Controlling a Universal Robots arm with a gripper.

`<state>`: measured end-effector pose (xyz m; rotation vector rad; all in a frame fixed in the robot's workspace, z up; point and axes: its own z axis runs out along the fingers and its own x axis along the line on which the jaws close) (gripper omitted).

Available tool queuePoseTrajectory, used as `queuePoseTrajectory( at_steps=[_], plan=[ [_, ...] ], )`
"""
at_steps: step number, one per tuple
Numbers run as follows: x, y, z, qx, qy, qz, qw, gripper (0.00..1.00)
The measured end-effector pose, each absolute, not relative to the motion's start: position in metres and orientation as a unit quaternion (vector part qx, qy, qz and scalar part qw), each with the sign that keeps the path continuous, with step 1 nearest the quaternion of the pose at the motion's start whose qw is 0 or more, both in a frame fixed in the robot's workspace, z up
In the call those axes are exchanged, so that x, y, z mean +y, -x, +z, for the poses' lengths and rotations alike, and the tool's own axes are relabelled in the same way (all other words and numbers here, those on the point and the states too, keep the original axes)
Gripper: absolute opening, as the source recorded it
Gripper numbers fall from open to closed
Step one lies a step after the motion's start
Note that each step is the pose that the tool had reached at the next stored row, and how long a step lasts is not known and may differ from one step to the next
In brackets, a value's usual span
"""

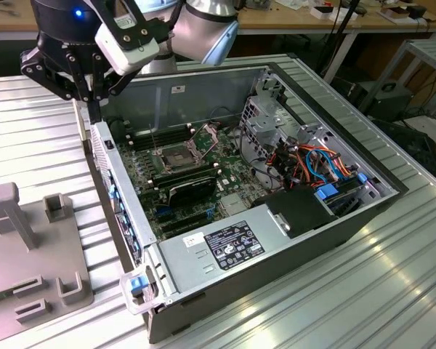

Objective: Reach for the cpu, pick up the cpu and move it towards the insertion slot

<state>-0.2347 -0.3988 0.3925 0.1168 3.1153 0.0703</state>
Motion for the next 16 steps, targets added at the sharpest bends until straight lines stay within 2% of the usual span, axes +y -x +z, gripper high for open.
queuePoseTrajectory(
  at_steps=[16],
  plan=[
    [-0.399,0.262,0.392,0.999,-0.037,0.023,0.012,0.11]
  ],
)
